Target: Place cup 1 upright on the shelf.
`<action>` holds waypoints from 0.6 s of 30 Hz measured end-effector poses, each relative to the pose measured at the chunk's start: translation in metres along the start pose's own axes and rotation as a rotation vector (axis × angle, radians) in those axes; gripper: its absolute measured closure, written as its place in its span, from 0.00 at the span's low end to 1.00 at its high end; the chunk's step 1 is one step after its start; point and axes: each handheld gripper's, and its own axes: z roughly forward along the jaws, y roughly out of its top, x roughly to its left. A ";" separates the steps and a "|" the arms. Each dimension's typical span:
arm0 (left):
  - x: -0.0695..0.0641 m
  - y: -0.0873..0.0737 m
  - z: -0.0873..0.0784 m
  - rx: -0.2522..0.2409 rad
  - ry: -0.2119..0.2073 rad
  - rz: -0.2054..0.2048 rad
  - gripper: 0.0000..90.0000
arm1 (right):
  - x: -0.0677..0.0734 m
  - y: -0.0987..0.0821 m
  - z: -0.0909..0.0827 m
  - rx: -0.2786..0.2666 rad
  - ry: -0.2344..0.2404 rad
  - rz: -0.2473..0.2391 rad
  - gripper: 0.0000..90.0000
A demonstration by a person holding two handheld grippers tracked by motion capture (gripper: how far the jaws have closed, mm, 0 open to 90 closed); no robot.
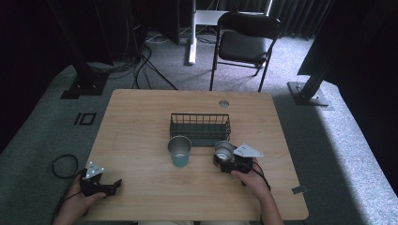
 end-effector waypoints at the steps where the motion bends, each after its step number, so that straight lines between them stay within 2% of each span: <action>1: 0.000 0.000 0.000 0.000 0.000 0.000 0.02 | 0.000 0.000 -0.001 0.001 0.003 -0.002 0.20; 6: 0.000 0.000 0.000 0.000 0.000 0.000 0.02 | 0.000 0.004 -0.006 -0.004 0.008 -0.013 0.20; 18: 0.000 0.000 0.000 0.000 0.000 0.001 0.02 | 0.004 0.030 -0.018 -0.038 0.029 -0.037 0.20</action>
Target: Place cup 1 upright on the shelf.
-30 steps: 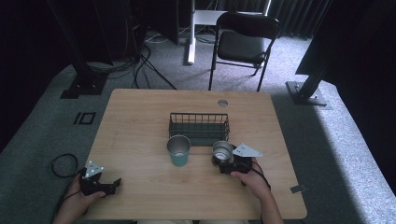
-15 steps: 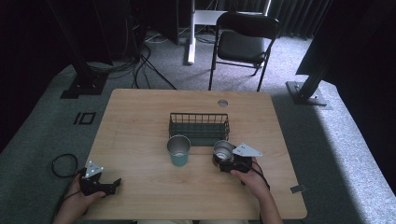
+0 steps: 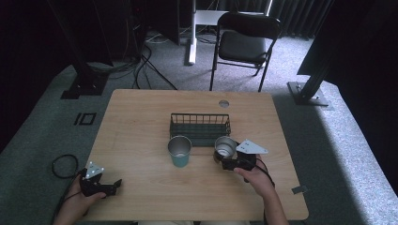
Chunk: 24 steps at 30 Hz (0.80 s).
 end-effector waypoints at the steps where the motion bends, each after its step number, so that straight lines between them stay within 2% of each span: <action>1: 0.000 0.000 0.000 0.000 0.000 0.000 0.02 | 0.000 0.002 -0.001 -0.003 0.003 -0.003 0.20; 14: 0.000 0.000 0.000 0.000 0.000 0.000 0.02 | -0.002 0.042 -0.009 -0.060 0.001 -0.034 0.20; 20: 0.000 0.000 0.000 0.000 0.000 0.000 0.02 | -0.004 0.061 -0.008 -0.082 -0.004 -0.039 0.20; 24: 0.000 0.000 0.000 0.000 0.000 0.001 0.02 | -0.008 0.073 -0.004 -0.088 -0.026 -0.039 0.20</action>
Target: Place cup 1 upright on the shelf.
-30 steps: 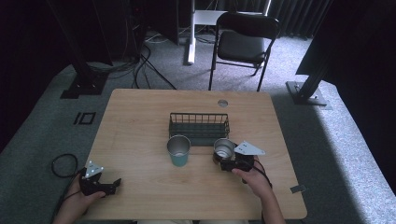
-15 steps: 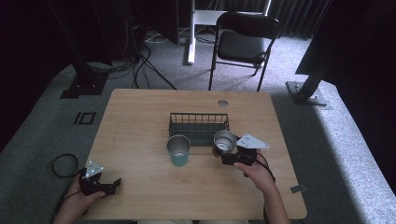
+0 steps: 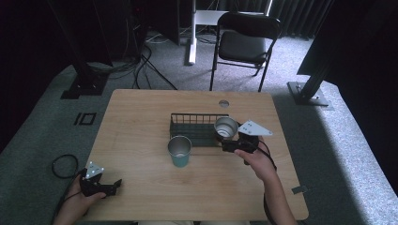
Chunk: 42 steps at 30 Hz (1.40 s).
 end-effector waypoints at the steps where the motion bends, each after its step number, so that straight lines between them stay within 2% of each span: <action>1: 0.000 0.000 0.000 0.000 0.000 0.000 0.02 | 0.000 0.001 0.001 0.001 0.000 0.001 0.20; 4: 0.000 0.000 0.000 0.000 0.000 0.000 0.02 | -0.004 0.010 0.006 -0.003 0.005 0.011 0.20; 12: 0.000 0.000 0.000 -0.001 0.000 0.000 0.02 | -0.013 0.026 0.022 0.002 -0.035 0.015 0.20; 17: 0.000 0.000 0.000 -0.001 0.000 0.000 0.02 | -0.020 0.030 0.036 0.009 -0.070 0.027 0.20; 26: 0.000 0.000 0.000 0.000 0.000 0.000 0.02 | -0.024 0.021 0.062 0.046 -0.105 0.070 0.20; 33: 0.000 0.000 0.000 0.000 0.000 0.000 0.02 | -0.025 0.010 0.075 0.073 -0.136 0.082 0.20; 42: 0.000 0.000 0.000 -0.001 0.000 0.000 0.02 | -0.023 -0.003 0.085 0.098 -0.133 0.097 0.20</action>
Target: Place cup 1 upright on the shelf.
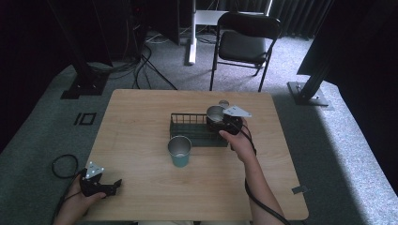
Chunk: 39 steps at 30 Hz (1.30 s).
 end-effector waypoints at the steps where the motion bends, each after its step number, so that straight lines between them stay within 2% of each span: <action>1: 0.000 0.000 0.000 0.000 0.000 0.000 0.02 | 0.000 -0.001 0.001 0.004 0.000 0.002 0.20; 7: 0.000 0.000 0.000 0.000 0.000 0.000 0.02 | 0.002 -0.005 0.005 0.025 0.001 -0.004 0.20; 9: 0.000 0.000 0.000 0.000 0.000 0.000 0.02 | 0.003 -0.007 0.007 0.044 -0.019 -0.015 0.20; 24: 0.000 0.000 0.000 0.000 0.000 0.000 0.02 | 0.005 -0.018 0.013 0.087 -0.010 -0.025 0.20; 27: 0.000 0.000 0.000 0.000 0.000 0.000 0.02 | 0.004 -0.020 0.012 0.083 -0.005 -0.013 0.20; 35: 0.000 0.000 0.000 0.000 0.000 0.000 0.02 | 0.004 -0.022 0.011 0.085 0.007 -0.036 0.20; 39: 0.000 0.000 0.000 0.000 0.000 0.000 0.02 | 0.004 -0.021 0.010 0.077 0.012 -0.018 0.14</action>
